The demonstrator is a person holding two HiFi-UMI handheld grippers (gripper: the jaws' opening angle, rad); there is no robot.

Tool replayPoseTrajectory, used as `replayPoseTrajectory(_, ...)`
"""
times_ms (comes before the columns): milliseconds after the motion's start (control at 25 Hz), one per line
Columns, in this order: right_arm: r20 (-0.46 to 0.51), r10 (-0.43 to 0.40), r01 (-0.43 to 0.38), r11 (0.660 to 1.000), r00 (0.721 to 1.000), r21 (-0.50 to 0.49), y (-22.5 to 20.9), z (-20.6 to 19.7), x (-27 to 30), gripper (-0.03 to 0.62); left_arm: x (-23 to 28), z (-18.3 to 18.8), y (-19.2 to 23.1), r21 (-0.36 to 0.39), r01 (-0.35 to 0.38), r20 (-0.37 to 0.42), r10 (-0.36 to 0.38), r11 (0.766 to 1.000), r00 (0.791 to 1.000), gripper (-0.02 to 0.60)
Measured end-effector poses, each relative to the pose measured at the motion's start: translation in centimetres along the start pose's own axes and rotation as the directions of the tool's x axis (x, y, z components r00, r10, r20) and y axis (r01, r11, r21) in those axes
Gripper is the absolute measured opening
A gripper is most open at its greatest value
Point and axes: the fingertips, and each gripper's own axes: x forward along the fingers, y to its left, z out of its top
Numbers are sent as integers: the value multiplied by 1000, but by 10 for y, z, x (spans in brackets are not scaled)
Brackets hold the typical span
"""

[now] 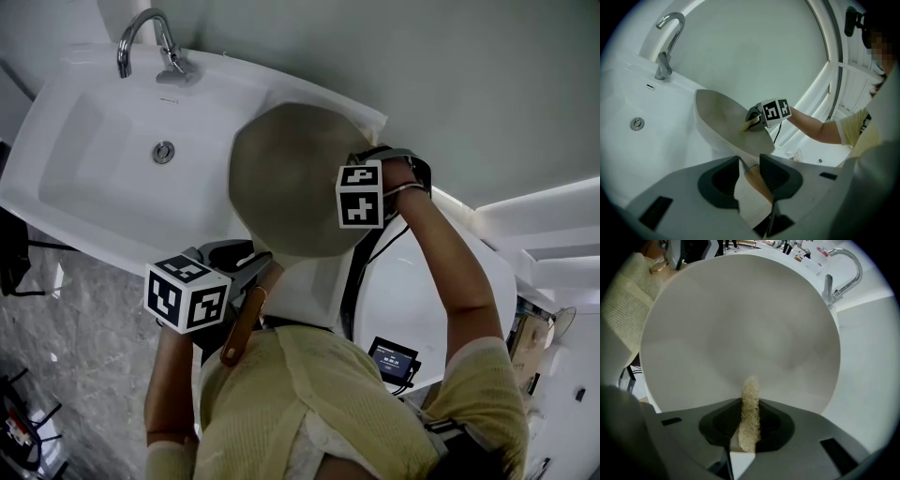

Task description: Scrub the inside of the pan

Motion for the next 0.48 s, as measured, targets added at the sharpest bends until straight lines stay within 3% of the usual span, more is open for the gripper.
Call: replayPoseTrajectory(480,-30,218,-219,976,975,-21,42,12,-6,84,0,-1,1,5,-3,-1,3,1000,1000,179)
